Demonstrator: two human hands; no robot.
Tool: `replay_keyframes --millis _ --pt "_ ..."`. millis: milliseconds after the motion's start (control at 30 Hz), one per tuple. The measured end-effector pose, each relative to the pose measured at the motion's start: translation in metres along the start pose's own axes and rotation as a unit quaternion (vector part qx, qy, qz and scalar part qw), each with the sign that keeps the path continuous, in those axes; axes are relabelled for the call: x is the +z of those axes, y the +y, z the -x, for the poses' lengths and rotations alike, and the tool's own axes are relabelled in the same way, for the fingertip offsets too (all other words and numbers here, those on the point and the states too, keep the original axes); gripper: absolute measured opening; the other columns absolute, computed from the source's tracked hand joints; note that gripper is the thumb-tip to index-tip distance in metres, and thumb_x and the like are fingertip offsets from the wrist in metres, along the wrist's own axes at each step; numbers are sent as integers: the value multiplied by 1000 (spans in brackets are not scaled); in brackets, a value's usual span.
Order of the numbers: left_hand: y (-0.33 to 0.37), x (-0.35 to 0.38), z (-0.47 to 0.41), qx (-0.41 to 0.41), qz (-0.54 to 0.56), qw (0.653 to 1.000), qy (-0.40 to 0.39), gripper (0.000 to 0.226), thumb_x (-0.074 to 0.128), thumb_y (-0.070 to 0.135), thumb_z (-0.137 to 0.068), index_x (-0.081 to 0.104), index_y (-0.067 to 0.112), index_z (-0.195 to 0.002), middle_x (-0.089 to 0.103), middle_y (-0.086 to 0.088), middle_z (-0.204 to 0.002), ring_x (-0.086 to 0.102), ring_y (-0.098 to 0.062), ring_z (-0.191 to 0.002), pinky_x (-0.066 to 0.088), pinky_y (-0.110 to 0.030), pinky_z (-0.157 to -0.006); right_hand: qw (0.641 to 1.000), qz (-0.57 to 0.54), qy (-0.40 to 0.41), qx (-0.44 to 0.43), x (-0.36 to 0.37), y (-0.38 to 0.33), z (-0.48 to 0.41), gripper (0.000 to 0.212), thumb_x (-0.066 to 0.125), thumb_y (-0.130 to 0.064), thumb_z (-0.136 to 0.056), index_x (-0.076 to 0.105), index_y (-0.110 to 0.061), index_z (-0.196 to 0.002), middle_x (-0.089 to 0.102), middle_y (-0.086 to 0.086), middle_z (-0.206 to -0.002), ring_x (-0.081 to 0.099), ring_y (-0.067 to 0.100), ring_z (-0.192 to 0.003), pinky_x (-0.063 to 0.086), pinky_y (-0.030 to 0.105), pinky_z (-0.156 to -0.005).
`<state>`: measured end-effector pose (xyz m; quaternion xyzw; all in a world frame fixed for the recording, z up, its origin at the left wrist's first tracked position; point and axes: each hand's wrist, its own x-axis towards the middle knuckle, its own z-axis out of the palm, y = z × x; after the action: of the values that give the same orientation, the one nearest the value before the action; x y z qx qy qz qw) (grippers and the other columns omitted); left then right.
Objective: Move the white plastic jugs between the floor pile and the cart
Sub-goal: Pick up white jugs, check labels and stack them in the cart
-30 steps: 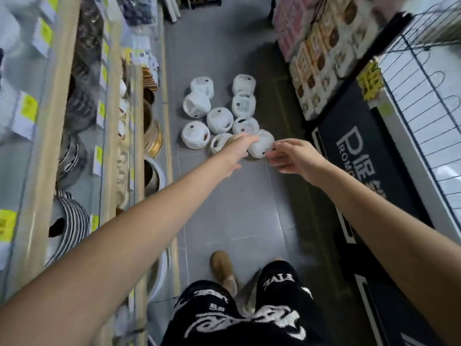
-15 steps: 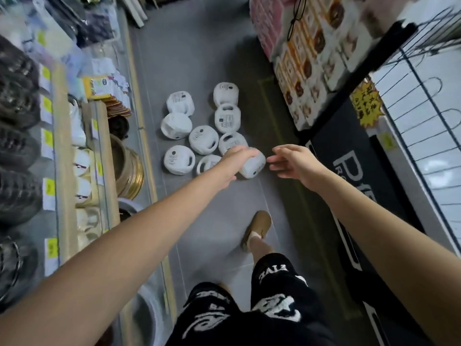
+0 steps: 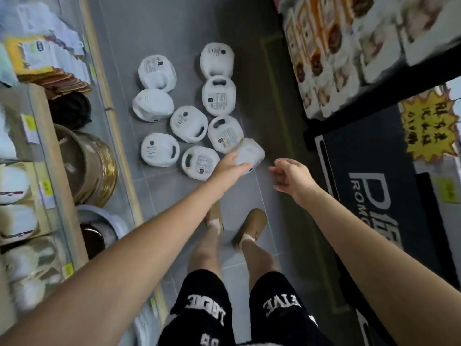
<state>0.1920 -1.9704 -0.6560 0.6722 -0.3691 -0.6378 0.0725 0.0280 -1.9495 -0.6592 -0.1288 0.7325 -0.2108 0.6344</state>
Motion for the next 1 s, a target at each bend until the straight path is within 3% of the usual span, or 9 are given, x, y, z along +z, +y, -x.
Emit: replay_keyframes --millis 200,333,433,533,633,767,867,933,1000 --pt "-54 7 -134 -8 -153 988 -36 66 62 35 -88 34 24 -146 39 2 -149 39 -16 -135 31 -24 -105 998 -23 62 24 30 41 -145 18 54 -19 -95 55 -16 -113 61 2 -92 58 17 -85 46 30 -70" --pt "-92 26 -225 6 -166 986 -29 74 65 40 -73 40 20 -140 49 -5 -139 45 -22 -129 38 -39 -109 999 1 45 26 47 93 -241 47 60 -29 -93 42 -18 -135 54 -1 -116 55 18 -102 46 34 -83" --pt "-120 41 -283 16 -155 988 -16 76 68 33 -79 32 19 -145 41 -5 -147 37 -20 -135 31 -32 -113 999 -12 34 24 53 128 -304 52 64 -31 -91 41 -23 -136 54 -6 -116 54 13 -105 44 33 -84" --pt "-149 54 -336 34 -170 985 0 82 68 29 -84 22 18 -150 30 -6 -153 27 -21 -141 26 -32 -114 999 -31 22 9 52 159 -357 41 63 -32 -92 40 -32 -125 52 -23 -103 54 -2 -91 44 28 -82" --pt "-171 65 -383 40 -181 983 -7 83 71 34 -80 27 18 -149 34 -6 -151 31 -21 -139 28 -33 -114 999 -50 3 -12 56 185 -400 60 64 -32 -91 28 -37 -138 44 -30 -112 52 -11 -95 49 14 -75" --pt "-197 69 -426 42 -174 983 -25 77 70 19 -83 29 16 -148 34 -4 -151 32 -16 -139 27 -30 -114 997 -83 -1 -5 59 218 -446 90 61 -66 -73 15 -44 -147 45 -13 -138 47 13 -128 50 38 -90" --pt "-211 62 -442 43 -164 985 -44 82 67 14 -72 35 18 -147 43 -4 -145 40 -17 -134 34 -34 -112 989 -137 -52 -4 58 235 -468 80 56 -66 -82 22 -38 -148 62 -13 -109 65 8 -94 54 29 -69" --pt "-217 62 -449 33 -161 985 -57 89 60 22 -61 36 24 -146 46 -3 -141 44 -17 -130 38 -36 -109 983 -157 -88 -24 57 245 -482 88 60 -69 -78 26 -29 -149 60 -12 -88 59 6 -70 53 30 -62" --pt "-218 62 -447 21 -138 988 -69 88 58 20 -62 35 24 -146 47 -2 -139 47 -15 -126 41 -30 -105 984 -156 -82 -31 56 247 -482 99 67 -72 -69 26 -31 -149 64 -7 -104 66 11 -86 57 39 -69"
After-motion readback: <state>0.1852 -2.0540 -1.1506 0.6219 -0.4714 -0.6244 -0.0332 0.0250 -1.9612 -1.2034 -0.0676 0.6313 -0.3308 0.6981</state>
